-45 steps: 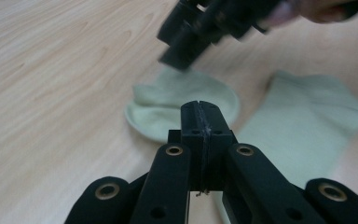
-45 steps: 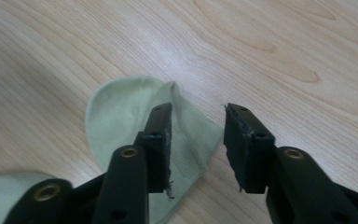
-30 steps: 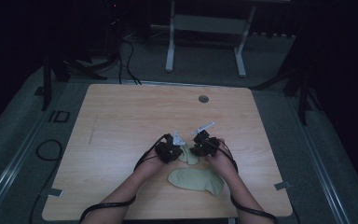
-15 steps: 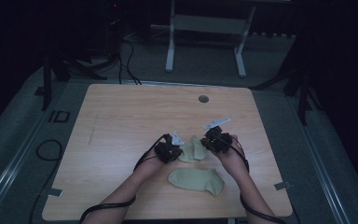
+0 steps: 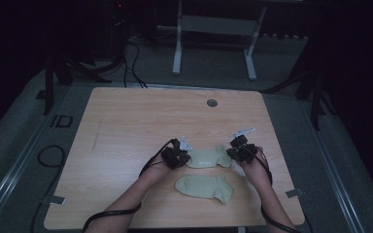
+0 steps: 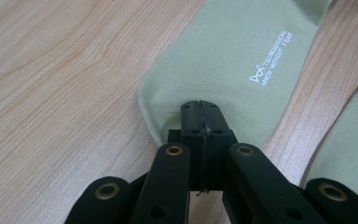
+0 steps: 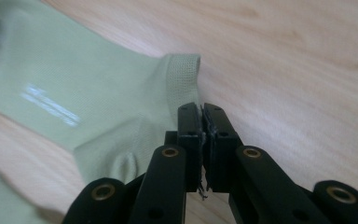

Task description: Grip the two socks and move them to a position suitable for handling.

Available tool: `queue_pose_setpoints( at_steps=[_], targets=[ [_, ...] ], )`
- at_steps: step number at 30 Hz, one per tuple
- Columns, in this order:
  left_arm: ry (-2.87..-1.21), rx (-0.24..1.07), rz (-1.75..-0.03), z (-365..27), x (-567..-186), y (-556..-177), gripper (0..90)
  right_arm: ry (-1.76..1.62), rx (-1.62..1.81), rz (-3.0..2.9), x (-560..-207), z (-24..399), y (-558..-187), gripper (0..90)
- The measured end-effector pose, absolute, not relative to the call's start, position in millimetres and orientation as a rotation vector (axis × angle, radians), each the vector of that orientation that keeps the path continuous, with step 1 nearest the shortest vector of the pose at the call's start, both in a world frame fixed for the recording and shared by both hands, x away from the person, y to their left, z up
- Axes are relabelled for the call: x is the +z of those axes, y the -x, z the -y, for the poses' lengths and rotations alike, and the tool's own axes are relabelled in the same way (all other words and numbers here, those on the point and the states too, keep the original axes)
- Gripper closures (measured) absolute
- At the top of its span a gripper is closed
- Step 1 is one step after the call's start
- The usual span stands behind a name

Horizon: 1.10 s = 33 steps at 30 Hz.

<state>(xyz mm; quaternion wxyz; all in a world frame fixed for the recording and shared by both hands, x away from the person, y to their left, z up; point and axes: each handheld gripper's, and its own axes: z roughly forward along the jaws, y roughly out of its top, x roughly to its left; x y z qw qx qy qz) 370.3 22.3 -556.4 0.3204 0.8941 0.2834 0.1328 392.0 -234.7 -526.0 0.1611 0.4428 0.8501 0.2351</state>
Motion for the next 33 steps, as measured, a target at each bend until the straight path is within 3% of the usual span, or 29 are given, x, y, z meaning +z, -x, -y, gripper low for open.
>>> queue_pose_setpoints(
  at_steps=[9, 13, 18, 25, 33],
  targets=[
    [-2.352, 0.35, -0.746, -22, -556, -370, 89.3, -1.276, 0.623, -2.428, -539, 238, -390, 84.2],
    [-2.348, 0.339, -0.748, -23, -556, -371, 89.2, -1.261, 0.68, -2.379, -531, 238, -384, 75.8],
    [-2.346, 0.339, -0.746, -22, -556, -371, 89.2, -1.222, 0.785, -2.397, -523, 225, -374, 84.3],
    [-2.352, 0.353, -0.739, -21, -556, -371, 89.2, -1.241, 0.692, -2.446, -543, 217, -375, 86.7],
    [-2.372, 0.369, -0.72, -17, -555, -367, 89.1, -1.254, 0.684, -2.434, -544, 224, -369, 86.7]
  ],
)
